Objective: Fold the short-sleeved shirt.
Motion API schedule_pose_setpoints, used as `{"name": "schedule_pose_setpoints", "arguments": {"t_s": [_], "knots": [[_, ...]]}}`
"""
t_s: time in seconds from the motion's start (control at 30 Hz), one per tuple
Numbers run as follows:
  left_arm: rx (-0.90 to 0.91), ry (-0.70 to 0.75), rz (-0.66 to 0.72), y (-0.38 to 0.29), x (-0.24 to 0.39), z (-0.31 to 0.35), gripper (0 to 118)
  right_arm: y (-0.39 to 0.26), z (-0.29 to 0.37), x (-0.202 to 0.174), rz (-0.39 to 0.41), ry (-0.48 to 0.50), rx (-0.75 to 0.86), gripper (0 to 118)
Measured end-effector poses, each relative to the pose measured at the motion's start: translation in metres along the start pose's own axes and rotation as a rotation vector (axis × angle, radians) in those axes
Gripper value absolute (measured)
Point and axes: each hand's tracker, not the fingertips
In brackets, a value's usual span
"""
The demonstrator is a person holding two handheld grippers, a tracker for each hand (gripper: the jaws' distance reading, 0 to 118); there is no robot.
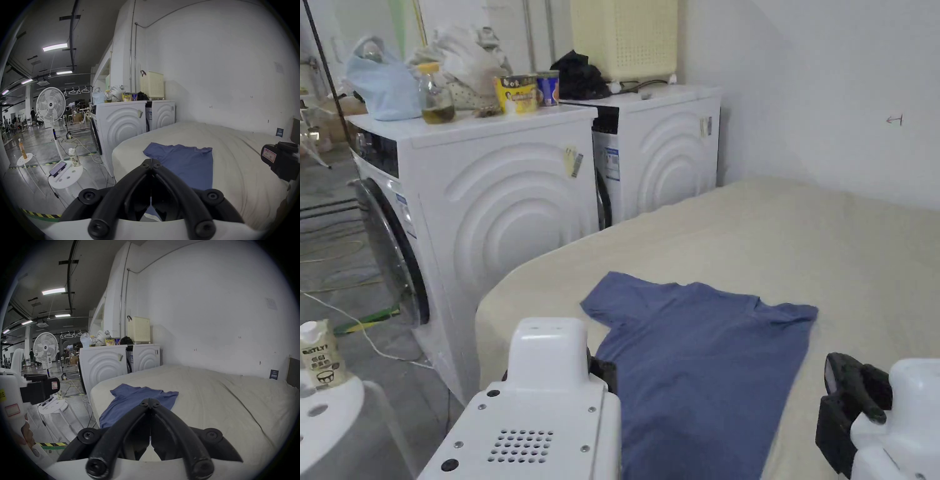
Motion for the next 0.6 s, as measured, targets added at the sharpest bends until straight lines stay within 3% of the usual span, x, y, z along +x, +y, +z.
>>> {"name": "schedule_pose_setpoints", "arguments": {"t_s": [0.23, 0.4, 0.5, 0.6], "knots": [[-0.156, -0.053, 0.019, -0.038, 0.017, -0.071, 0, -0.025, -0.039, 0.012, 0.023, -0.033, -0.110, 0], [-0.375, -0.142, 0.049, -0.077, 0.037, -0.154, 0, -0.041, -0.074, 0.020, 0.032, -0.038, -0.199, 0], [-0.356, -0.078, 0.031, -0.085, 0.050, -0.199, 0, -0.052, -0.092, 0.024, 0.044, -0.045, -0.247, 0], [-0.419, -0.148, 0.050, -0.085, 0.055, -0.241, 0, -0.060, -0.106, 0.028, 0.042, -0.062, -0.281, 0]]}}
